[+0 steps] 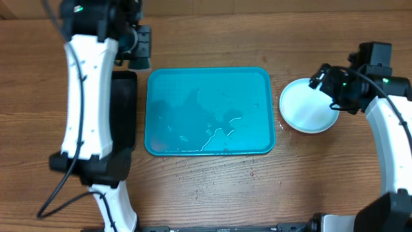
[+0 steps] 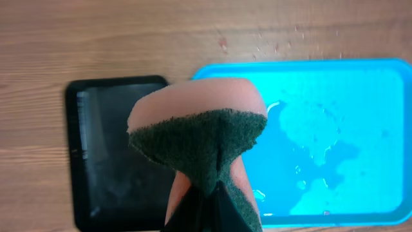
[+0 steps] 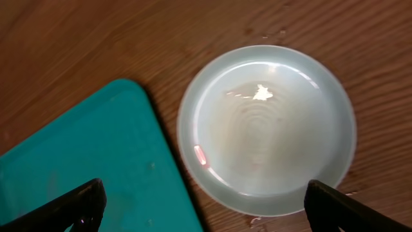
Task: Clean dirty plates on tray and stack at the side
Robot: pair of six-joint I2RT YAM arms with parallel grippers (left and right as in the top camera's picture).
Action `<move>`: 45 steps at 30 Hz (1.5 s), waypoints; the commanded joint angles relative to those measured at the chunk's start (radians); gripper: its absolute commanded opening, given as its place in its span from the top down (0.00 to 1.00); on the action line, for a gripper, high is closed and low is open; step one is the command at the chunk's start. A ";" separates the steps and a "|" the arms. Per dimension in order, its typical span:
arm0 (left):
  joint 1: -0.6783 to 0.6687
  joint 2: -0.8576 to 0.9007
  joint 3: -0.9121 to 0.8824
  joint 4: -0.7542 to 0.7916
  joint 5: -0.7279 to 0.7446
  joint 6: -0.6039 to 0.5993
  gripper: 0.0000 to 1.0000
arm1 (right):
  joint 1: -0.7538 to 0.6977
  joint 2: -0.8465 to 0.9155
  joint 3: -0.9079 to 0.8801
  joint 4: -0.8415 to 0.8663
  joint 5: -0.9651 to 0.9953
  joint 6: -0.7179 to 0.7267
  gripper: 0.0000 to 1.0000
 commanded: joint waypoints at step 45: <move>0.408 -0.085 -1.204 0.911 -0.028 0.135 0.41 | 0.197 -0.003 -0.002 -0.010 -0.016 -0.021 0.00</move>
